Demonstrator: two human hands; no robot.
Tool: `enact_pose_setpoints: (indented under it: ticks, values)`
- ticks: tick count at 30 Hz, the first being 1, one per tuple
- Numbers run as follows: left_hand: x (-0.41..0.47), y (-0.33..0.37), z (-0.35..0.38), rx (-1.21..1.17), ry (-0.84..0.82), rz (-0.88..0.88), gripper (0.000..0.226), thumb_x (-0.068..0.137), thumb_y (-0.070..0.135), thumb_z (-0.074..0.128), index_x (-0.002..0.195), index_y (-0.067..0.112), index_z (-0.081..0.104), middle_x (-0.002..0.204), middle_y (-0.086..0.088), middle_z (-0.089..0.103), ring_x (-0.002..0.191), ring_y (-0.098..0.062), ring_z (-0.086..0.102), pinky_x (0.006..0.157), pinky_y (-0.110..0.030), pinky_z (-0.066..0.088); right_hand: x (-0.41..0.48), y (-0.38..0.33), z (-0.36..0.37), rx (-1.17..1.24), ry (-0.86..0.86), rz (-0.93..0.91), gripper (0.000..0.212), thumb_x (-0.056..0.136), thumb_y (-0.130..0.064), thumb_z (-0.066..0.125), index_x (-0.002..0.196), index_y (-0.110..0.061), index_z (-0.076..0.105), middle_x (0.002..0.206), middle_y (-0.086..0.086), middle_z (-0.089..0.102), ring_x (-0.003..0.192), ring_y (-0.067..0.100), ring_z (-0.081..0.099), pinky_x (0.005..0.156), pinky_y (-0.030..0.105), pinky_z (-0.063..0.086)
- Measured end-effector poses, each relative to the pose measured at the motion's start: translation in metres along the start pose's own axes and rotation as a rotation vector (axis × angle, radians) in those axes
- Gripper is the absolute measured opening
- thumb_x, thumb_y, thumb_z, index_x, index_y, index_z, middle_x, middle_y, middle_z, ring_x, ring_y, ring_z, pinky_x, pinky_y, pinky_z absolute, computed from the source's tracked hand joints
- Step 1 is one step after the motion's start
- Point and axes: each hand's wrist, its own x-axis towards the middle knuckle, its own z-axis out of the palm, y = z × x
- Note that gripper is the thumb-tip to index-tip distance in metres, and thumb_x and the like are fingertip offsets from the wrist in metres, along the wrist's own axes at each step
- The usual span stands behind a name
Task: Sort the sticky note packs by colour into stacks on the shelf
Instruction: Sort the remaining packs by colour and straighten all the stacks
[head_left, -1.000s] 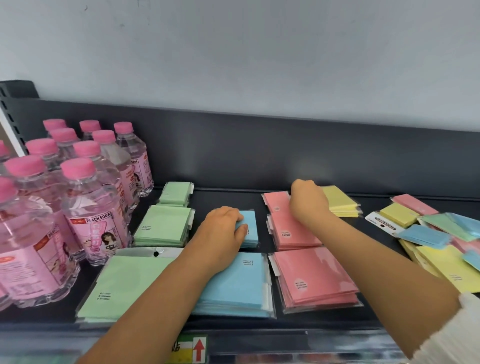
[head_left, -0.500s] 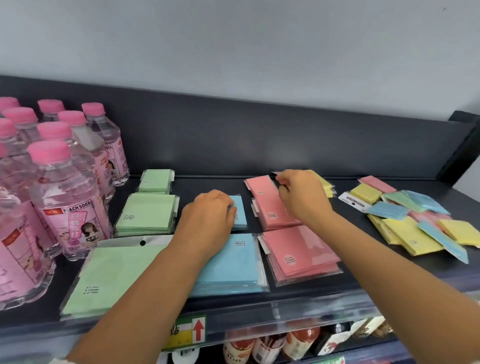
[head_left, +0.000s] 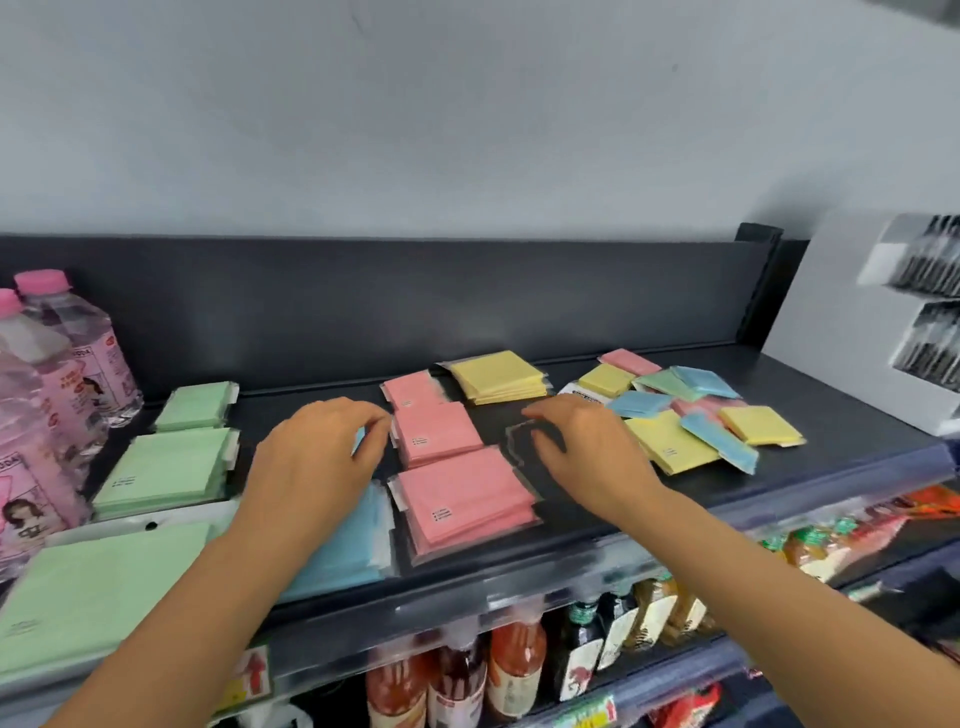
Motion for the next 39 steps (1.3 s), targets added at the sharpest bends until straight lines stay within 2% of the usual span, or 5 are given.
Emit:
enact_pose_setpoints:
  ticks: [15, 18, 22, 30, 39]
  values:
    - [-0.03, 0.266, 0.115, -0.044, -0.052, 0.113, 0.015, 0.091, 0.033, 0.054, 0.096, 0.033, 0.068, 0.095, 0.017, 0.066, 0.085, -0.007, 0.056, 0.063, -0.024, 0.043, -0.061, 0.215, -0.093, 0.292, 0.092, 0.107, 0.028, 0.09, -0.015, 0.053, 0.115, -0.02, 0.065, 0.113, 0.002, 0.066, 0.099, 0.019, 0.061, 0.083, 0.026, 0.046]
    - [-0.028, 0.284, 0.123, -0.015, -0.057, 0.099, 0.015, 0.09, 0.033, 0.054, 0.094, 0.034, 0.068, 0.092, 0.016, 0.066, 0.077, -0.006, 0.053, 0.058, -0.024, 0.04, -0.067, 0.236, -0.099, 0.295, 0.084, 0.096, 0.027, 0.088, -0.014, 0.054, 0.112, -0.021, 0.066, 0.109, 0.002, 0.066, 0.099, 0.022, 0.06, 0.084, 0.036, 0.049]
    - [-0.018, 0.303, 0.138, 0.028, -0.081, 0.089, 0.015, 0.091, 0.035, 0.053, 0.094, 0.034, 0.067, 0.095, 0.016, 0.067, 0.09, -0.01, 0.059, 0.062, -0.025, 0.042, -0.066, 0.263, -0.097, 0.331, 0.079, 0.095, 0.028, 0.089, -0.014, 0.055, 0.115, -0.02, 0.064, 0.112, 0.0, 0.065, 0.101, 0.019, 0.06, 0.087, 0.037, 0.049]
    - [0.03, 0.294, 0.171, 0.061, -0.079, 0.041, 0.031, 0.09, 0.04, 0.053, 0.118, 0.03, 0.06, 0.123, 0.013, 0.059, 0.115, -0.009, 0.05, 0.085, -0.025, 0.043, -0.028, 0.304, -0.073, 0.298, 0.019, 0.089, 0.032, 0.09, -0.017, 0.054, 0.121, -0.018, 0.059, 0.121, -0.001, 0.06, 0.111, 0.016, 0.055, 0.093, 0.027, 0.043]
    - [0.082, 0.26, 0.19, 0.088, -0.455, -0.167, 0.084, 0.078, 0.07, 0.049, 0.146, 0.028, 0.021, 0.152, 0.01, 0.025, 0.138, -0.015, 0.023, 0.108, -0.037, 0.03, 0.051, 0.325, -0.04, 0.272, -0.347, 0.064, 0.073, 0.08, -0.047, 0.066, 0.142, -0.026, 0.032, 0.147, -0.007, 0.034, 0.132, 0.014, 0.034, 0.106, 0.031, 0.033]
